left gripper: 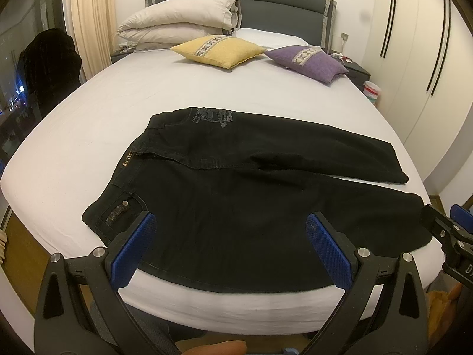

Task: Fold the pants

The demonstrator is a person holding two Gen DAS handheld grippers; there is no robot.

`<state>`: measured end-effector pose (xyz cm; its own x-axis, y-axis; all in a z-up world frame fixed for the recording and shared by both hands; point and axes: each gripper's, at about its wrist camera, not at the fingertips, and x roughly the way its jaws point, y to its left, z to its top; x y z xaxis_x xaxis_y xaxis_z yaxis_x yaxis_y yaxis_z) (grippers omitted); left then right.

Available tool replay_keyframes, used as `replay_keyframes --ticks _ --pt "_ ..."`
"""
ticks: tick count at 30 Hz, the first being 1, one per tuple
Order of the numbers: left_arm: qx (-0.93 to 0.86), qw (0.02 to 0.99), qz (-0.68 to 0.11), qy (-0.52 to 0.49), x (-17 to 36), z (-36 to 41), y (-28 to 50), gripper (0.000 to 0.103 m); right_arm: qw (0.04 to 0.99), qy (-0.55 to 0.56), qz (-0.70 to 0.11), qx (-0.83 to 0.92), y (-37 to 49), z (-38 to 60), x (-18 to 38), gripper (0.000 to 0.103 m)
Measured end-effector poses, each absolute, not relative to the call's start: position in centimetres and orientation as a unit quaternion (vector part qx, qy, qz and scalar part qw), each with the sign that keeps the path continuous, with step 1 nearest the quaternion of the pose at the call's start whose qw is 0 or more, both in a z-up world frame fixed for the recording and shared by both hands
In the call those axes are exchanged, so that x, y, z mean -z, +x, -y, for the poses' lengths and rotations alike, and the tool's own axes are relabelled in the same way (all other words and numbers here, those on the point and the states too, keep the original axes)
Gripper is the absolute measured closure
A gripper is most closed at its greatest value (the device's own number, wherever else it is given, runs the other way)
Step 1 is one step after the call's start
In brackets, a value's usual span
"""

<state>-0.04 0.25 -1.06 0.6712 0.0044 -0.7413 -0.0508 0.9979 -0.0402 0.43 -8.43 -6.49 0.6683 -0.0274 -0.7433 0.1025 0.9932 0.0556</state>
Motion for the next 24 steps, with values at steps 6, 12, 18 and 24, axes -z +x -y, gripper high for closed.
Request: replay_keyframes --ticks 6,12,18,24 --pt "-0.015 0.913 -0.406 -0.027 1.87 -0.38 -0.49 0.000 0.911 0.047 -0.408 0.035 0.39 8.43 6.64 0.000" --pt "-0.014 0.913 -0.407 -0.027 1.66 -0.27 -0.49 0.000 0.911 0.047 -0.409 0.035 0.45 8.39 6.61 0.000" --pt "-0.014 0.912 -0.409 -0.026 1.83 -0.32 -0.42 0.000 0.911 0.047 -0.409 0.035 0.40 8.33 6.66 0.000" --pt "-0.013 0.910 -0.413 -0.024 2.02 -0.32 -0.11 0.000 0.910 0.047 -0.411 0.034 0.36 8.14 6.79 0.000"
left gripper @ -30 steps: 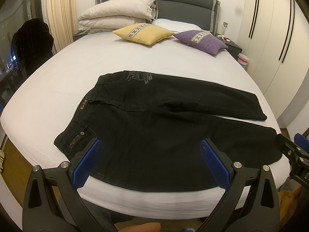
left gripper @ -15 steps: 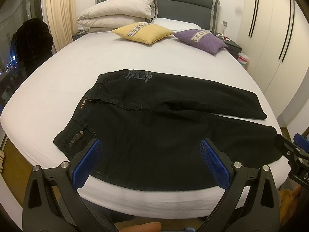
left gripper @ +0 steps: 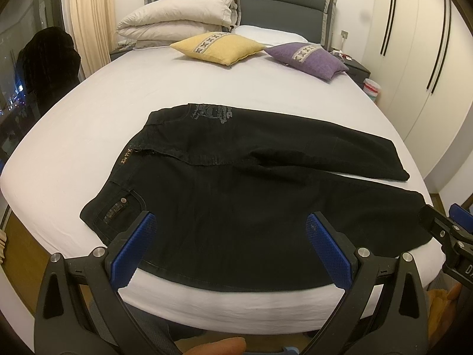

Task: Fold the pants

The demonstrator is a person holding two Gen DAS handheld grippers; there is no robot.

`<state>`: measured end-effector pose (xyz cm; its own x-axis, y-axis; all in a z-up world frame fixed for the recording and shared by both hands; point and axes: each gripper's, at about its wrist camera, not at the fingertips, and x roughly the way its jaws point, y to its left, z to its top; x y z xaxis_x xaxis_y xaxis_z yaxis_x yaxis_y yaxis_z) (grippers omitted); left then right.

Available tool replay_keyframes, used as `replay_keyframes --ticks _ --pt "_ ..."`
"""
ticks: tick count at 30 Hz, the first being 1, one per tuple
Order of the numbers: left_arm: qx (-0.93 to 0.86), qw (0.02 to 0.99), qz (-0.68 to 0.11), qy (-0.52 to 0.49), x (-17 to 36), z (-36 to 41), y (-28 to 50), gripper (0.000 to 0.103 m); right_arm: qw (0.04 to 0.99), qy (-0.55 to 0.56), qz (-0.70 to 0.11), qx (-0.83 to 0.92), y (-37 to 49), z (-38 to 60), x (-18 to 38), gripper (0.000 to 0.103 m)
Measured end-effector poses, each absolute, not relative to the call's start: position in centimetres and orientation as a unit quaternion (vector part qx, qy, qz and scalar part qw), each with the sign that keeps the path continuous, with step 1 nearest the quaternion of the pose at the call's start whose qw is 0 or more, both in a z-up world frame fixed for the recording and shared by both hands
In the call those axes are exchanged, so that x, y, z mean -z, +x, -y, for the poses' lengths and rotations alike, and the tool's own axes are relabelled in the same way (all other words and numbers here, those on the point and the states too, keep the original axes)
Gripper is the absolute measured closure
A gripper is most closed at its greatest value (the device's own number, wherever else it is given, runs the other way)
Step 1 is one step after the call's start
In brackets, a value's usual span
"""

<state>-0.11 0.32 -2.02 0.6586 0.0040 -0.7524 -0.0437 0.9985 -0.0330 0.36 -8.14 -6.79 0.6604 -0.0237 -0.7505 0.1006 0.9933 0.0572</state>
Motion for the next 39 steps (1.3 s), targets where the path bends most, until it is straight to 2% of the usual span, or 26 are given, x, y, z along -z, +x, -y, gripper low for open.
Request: replay_keyframes --ticks 15,21,26,30,39 --pt "-0.003 0.907 -0.421 -0.010 3.7 -0.2 1.9 0.000 0.898 0.036 -0.437 0.010 2.6 8.5 8.4 0.000" --pt "0.036 0.906 -0.421 -0.009 4.7 -3.0 5.7 0.000 0.901 0.026 -0.423 -0.098 6.4 10.4 9.3 0.000" --pt "0.094 0.902 -0.420 0.015 5.7 -6.8 12.8 0.000 0.897 -0.003 -0.398 -0.191 11.7 12.8 9.4 0.000" --pt "0.103 0.876 -0.468 0.051 7.3 -9.7 20.4 0.000 0.889 -0.029 -0.396 -0.228 17.5 14.6 9.8 0.000" --pt "0.120 0.848 -0.503 0.118 10.8 -13.6 37.6 0.000 0.862 -0.076 -0.418 -0.276 26.1 16.3 14.4 0.003"
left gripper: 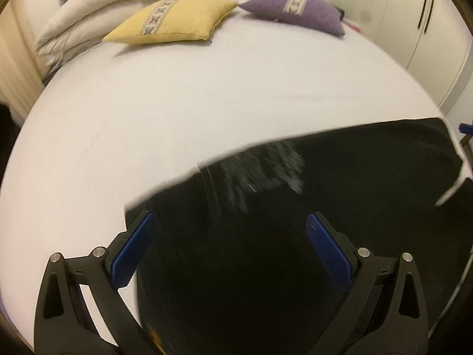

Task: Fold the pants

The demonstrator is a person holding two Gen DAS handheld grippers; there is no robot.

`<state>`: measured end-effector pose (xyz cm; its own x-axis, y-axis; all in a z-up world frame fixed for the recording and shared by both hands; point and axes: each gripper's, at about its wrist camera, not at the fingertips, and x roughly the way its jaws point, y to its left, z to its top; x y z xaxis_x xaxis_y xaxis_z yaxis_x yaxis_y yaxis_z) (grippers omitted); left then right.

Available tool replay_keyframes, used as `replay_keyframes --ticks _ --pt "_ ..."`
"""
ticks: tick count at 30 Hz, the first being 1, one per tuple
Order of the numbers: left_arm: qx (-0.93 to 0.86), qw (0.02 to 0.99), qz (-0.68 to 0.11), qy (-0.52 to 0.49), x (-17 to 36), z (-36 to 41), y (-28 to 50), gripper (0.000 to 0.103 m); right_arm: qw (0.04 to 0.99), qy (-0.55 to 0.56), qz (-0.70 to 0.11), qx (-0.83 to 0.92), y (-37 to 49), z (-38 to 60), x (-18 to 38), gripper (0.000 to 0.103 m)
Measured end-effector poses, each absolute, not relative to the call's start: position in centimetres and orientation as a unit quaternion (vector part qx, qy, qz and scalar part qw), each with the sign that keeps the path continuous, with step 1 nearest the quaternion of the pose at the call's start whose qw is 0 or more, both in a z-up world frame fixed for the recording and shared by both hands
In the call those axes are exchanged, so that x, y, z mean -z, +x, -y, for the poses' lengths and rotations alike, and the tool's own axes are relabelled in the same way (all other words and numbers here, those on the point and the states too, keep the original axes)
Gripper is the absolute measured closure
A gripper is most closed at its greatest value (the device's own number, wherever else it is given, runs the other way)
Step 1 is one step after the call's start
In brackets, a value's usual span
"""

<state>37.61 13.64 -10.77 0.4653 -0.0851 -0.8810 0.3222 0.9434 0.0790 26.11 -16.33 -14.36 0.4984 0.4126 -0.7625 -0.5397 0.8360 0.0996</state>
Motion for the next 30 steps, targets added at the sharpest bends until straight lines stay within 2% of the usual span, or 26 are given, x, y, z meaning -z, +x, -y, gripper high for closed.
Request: replay_keyframes --ticks 5,7,11,14,16,18,20,22,30 --pt "0.147 0.822 -0.520 0.179 13.4 -12.2 42.8 0.001 0.849 -0.100 -0.435 -0.281 28.8 17.3 16.9 0.007" --pt "0.154 0.810 -0.536 0.178 14.6 -12.2 44.6 0.011 0.850 -0.094 -0.436 -0.281 29.6 17.9 17.4 0.007" --pt "0.171 0.796 -0.552 0.181 16.7 -11.6 46.7 0.016 0.852 -0.068 -0.436 -0.283 30.7 19.1 18.2 0.007" --pt "0.181 0.774 -0.579 0.180 18.7 -11.0 47.9 0.028 0.850 -0.060 -0.439 -0.284 31.1 19.4 18.7 0.007" --pt "0.188 0.776 -0.579 0.166 18.8 -11.0 48.4 0.043 0.850 -0.060 -0.440 -0.284 31.1 19.3 18.9 0.007" --pt "0.194 0.776 -0.579 0.158 18.8 -10.9 48.7 0.053 0.849 -0.058 -0.440 -0.286 31.3 19.2 18.8 0.008" --pt "0.201 0.774 -0.578 0.159 18.8 -10.4 48.9 0.081 0.848 -0.058 -0.442 -0.286 31.4 18.9 18.7 0.012" --pt "0.196 0.777 -0.573 0.171 18.7 -9.9 48.9 0.093 0.849 -0.058 -0.440 -0.287 31.6 18.7 18.6 0.013" --pt "0.181 0.822 -0.497 0.210 16.6 -8.9 46.6 0.096 0.855 -0.082 -0.419 -0.292 33.3 17.0 17.2 0.013"
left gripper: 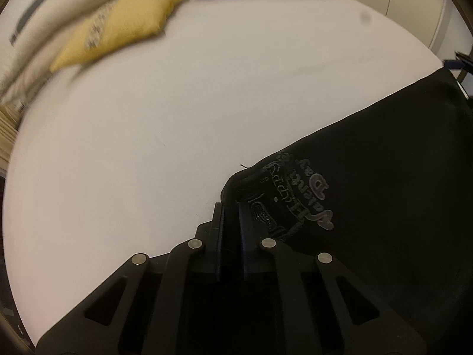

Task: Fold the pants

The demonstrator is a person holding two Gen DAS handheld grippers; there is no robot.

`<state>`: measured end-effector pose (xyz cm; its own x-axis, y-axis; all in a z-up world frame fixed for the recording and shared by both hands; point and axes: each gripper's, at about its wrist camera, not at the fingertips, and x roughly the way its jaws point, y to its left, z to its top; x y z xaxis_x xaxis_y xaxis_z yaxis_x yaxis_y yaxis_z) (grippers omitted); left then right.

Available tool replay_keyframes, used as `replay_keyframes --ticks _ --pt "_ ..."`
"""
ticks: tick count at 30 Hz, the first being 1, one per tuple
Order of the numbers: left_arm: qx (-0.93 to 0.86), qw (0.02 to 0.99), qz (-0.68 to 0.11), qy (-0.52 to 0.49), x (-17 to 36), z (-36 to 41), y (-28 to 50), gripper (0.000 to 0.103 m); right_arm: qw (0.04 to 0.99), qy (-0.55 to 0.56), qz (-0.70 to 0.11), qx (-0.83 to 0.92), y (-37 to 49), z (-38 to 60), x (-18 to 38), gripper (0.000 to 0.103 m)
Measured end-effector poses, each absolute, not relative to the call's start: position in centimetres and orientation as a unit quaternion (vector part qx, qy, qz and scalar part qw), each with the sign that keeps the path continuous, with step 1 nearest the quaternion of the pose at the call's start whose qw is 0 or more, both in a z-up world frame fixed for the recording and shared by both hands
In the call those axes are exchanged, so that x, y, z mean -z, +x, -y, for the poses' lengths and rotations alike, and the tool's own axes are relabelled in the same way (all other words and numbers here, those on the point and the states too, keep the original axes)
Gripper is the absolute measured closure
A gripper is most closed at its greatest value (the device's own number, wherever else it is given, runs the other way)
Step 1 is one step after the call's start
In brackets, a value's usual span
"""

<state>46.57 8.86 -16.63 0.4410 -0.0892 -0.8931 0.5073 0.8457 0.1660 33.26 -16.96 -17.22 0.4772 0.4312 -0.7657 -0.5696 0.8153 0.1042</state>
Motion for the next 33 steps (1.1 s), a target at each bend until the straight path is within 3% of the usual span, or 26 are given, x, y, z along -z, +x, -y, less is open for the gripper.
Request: replay_keyframes --ticks 3,11,15,20,25,27,29,33 --pt "0.180 0.841 -0.458 0.225 14.7 -9.3 44.3 0.096 0.852 -0.096 -0.416 -0.304 34.2 15.7 16.8 0.016" --pt "0.188 0.873 -0.389 0.227 11.6 -10.5 36.6 0.096 0.828 -0.131 -0.421 -0.346 37.1 10.6 16.3 0.037" --pt "0.190 0.881 -0.367 0.231 10.3 -9.9 32.2 0.096 0.811 -0.147 -0.429 -0.370 37.9 7.0 16.8 0.040" --pt "0.193 0.888 -0.352 0.223 9.0 -10.7 29.5 0.096 0.794 -0.209 -0.436 -0.368 38.4 2.3 18.4 0.057" --pt "0.200 0.890 -0.344 0.222 8.9 -10.7 28.8 0.096 0.795 -0.201 -0.429 -0.379 38.7 -0.4 18.4 0.059" --pt "0.202 0.892 -0.341 0.216 8.6 -10.7 28.0 0.096 0.791 -0.212 -0.427 -0.383 38.2 -1.5 18.5 0.069" --pt "0.205 0.894 -0.339 0.209 8.4 -10.9 27.1 0.096 0.787 -0.231 -0.433 -0.374 38.1 -2.5 18.8 0.093" --pt "0.209 0.896 -0.336 0.203 7.8 -11.2 25.4 0.096 0.793 -0.221 -0.436 -0.364 37.6 -2.4 18.3 0.096"
